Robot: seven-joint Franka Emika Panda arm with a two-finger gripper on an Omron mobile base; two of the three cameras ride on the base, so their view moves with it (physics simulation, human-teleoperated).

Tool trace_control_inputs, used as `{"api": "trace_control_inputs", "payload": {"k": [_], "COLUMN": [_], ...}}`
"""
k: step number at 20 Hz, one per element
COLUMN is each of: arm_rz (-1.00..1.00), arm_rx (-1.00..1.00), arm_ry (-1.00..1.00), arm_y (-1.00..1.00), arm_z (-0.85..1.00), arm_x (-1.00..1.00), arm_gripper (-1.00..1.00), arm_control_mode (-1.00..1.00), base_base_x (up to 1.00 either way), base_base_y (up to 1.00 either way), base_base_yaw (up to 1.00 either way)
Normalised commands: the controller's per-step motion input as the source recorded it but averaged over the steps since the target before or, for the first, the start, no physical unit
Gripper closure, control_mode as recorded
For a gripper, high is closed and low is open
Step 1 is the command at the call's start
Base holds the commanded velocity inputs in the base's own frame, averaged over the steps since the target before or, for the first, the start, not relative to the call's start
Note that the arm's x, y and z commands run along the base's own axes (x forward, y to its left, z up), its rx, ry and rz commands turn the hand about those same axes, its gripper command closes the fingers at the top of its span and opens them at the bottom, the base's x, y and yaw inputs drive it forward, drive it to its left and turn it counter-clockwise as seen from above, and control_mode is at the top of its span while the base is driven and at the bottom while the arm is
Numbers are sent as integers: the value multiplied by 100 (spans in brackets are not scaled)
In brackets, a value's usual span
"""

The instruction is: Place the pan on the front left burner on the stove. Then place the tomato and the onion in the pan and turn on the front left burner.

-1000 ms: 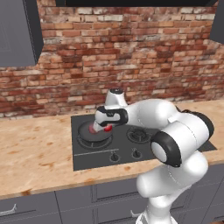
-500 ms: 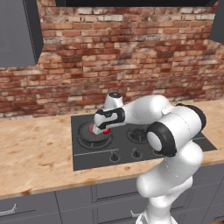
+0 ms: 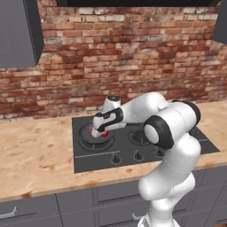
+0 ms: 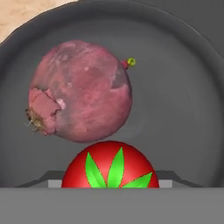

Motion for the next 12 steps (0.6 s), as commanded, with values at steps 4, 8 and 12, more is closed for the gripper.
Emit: {"api": "trace_control_inputs", "payload": {"k": [4,8,12], "arm_rz": [2,1,0], "arm_rx": [-1,-5,-2], "arm_ry": [0,-2,-7], "arm_y": [5,1,0], "arm_z": [-9,0,19], "arm_x": [0,-4,-20], "arm_gripper": [-100,-100,-100], "arm_control_mode": [-100,-100,-100], "base_base_x": [0,0,0], "base_base_y": [0,0,0], "base_base_yaw": [0,0,0]}}
